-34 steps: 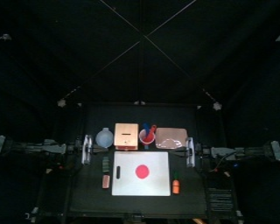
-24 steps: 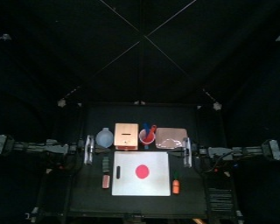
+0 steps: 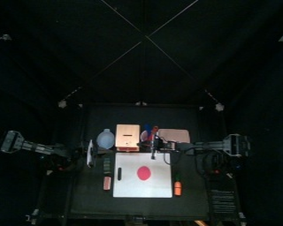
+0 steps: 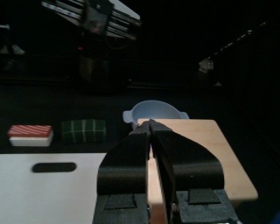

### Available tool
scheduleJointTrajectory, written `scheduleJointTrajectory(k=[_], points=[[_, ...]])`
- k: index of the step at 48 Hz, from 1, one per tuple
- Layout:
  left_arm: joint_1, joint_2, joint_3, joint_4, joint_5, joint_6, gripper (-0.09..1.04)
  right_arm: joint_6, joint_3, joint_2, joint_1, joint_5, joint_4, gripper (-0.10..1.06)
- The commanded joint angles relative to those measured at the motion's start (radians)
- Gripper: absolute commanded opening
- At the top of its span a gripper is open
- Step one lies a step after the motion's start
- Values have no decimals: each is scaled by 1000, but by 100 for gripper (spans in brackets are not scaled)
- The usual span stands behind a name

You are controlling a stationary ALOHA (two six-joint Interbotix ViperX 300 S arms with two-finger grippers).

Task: Get the cutter from the drawer then cut the dough then place the extra dough in the bowl
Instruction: Open the drawer

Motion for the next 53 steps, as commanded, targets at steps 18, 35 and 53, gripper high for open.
scheduleJointTrajectory(k=[18,35,53], points=[[-38,371,-189,-64,-55,-11,-2,0,-279,272,-91,-8,-127,3],[-35,555,-262,-474,-52,-137,-2,2,-319,327,-92,57,-150,3],[-43,598,-276,-591,0,-236,-1,3,-339,367,-87,126,-152,3]])
